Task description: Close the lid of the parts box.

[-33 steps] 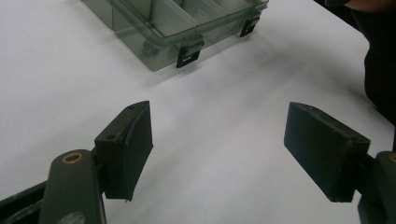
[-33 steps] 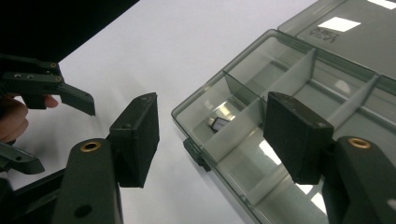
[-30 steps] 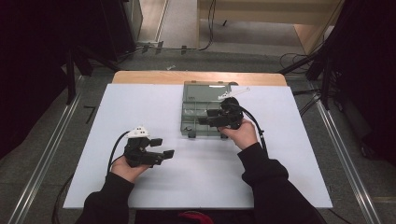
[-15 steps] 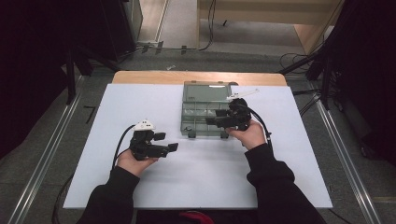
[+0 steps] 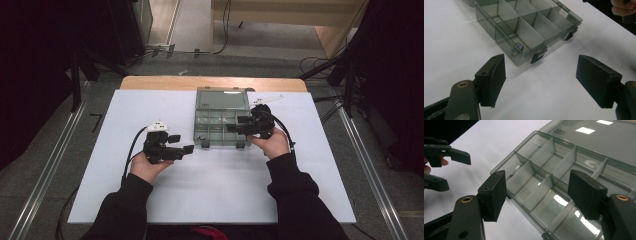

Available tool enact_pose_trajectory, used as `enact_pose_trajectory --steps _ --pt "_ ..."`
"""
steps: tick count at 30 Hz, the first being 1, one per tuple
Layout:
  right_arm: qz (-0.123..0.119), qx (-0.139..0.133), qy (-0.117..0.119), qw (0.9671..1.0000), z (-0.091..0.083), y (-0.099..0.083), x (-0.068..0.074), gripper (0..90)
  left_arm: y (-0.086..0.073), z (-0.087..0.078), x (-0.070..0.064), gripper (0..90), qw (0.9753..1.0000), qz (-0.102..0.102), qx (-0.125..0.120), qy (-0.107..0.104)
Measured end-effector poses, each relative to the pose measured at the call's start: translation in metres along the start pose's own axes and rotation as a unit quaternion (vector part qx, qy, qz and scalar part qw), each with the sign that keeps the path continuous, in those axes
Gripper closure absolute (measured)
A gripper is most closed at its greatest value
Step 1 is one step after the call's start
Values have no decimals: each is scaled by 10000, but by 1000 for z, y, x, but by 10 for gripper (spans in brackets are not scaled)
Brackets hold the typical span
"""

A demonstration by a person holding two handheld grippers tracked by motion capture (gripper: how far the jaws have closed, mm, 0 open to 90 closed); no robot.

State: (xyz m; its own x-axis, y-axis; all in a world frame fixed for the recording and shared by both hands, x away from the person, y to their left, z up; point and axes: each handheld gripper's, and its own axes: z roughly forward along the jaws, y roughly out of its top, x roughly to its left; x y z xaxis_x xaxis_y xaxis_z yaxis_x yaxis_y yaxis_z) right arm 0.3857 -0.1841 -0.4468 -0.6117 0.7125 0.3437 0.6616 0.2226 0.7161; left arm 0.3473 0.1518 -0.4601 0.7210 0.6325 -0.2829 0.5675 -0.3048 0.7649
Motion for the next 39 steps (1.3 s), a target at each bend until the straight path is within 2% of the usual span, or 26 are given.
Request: enact_pose_trajectory --steps 7,13,20,26,31,39 --pt "-20 18 -192 9998 -2 -1 -5 302 8 10 3 238 10000 -17 16 37" --pt "64 -13 -259 9996 -5 -2 -11 302 14 17 5 239 10000 -14 46 88" --pt "88 -3 -363 9993 -5 -3 -17 302 21 26 10 242 9999 -56 -30 133" --pt "110 3 -431 9990 -7 -4 -21 302 26 34 12 242 9998 -43 27 191" --pt "123 -4 -512 9986 -8 -5 -24 301 30 39 15 242 9995 -114 -34 307" --pt "177 -56 -603 9980 -10 -6 -29 302 38 46 21 243 9992 -170 -76 352"
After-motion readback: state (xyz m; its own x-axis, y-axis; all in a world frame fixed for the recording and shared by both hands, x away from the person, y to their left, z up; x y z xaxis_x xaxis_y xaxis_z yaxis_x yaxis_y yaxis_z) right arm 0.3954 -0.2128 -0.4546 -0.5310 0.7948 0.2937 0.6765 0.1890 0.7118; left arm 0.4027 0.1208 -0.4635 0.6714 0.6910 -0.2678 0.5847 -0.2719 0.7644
